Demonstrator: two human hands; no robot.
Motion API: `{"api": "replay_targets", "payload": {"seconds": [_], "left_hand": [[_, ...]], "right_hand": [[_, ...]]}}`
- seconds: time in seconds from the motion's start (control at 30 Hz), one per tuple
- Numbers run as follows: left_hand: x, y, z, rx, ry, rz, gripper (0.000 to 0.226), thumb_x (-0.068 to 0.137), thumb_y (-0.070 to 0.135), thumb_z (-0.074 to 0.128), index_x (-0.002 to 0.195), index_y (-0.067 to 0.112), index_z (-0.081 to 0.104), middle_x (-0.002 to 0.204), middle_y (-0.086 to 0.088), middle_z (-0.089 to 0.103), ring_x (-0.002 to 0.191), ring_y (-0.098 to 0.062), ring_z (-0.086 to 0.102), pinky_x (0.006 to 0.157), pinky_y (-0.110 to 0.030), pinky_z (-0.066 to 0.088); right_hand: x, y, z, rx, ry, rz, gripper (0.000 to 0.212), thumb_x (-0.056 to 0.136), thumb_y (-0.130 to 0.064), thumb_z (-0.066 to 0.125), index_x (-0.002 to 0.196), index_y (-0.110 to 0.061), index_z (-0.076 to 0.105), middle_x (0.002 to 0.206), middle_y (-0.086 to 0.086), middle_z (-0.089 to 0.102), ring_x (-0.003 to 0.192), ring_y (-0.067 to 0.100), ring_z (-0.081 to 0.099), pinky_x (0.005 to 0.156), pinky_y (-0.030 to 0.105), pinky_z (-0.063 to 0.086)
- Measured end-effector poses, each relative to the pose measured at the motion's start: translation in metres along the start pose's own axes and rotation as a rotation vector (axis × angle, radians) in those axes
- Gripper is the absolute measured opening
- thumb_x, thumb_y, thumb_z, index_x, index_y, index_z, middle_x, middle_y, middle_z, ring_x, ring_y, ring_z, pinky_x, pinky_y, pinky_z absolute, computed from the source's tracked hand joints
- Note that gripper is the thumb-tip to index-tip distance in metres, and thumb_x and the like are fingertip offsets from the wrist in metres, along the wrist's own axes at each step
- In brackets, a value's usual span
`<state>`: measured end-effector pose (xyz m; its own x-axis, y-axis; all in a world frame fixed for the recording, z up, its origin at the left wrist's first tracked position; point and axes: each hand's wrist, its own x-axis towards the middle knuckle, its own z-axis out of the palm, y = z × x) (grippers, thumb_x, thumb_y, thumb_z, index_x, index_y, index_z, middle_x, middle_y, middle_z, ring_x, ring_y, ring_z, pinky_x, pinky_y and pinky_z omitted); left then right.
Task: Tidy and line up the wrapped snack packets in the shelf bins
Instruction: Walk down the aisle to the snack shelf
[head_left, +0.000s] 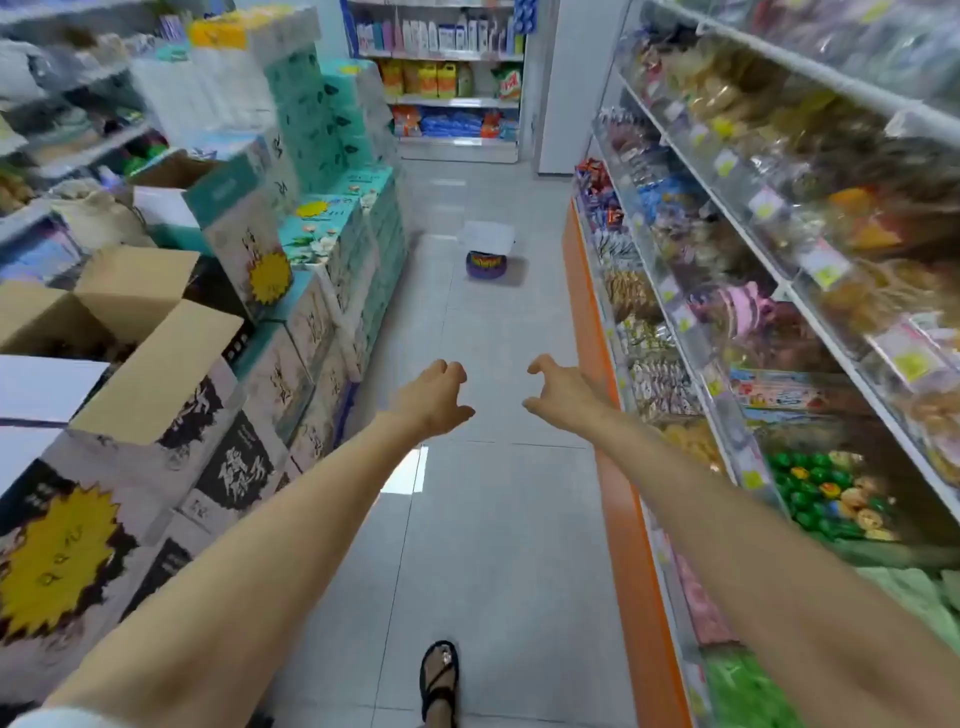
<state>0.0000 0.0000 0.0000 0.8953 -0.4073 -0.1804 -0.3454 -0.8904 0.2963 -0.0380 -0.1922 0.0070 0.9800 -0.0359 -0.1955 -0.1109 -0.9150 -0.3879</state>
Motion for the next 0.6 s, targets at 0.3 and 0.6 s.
{"api": "replay_targets", "payload": {"seconds": [0.3,0.6], "left_hand": [[0.163,-0.037,-0.031,0.01,-0.071,0.027,0.048,0.092,0.032,0.056,0.133,0.012,0.04,0.136,-0.007,0.039,0.117,-0.025,0.048,0.088,-0.035,0.04],[0.351,-0.039,-0.03,-0.099,-0.056,-0.013,0.039,0.093,0.026,0.053,0.129,0.013,0.044,0.131,-0.003,0.046,0.109,-0.021,0.054,0.088,-0.035,0.044]], "right_hand": [[0.144,0.027,-0.001,0.041,-0.088,0.123,0.048,0.09,-0.032,0.055,0.133,-0.018,0.038,0.111,0.008,0.063,0.099,0.027,0.059,0.077,0.033,0.045],[0.328,0.096,-0.034,0.114,-0.113,0.159,0.049,0.091,-0.035,0.055,0.134,-0.018,0.038,0.113,0.009,0.061,0.098,0.026,0.059,0.075,0.033,0.046]]}}
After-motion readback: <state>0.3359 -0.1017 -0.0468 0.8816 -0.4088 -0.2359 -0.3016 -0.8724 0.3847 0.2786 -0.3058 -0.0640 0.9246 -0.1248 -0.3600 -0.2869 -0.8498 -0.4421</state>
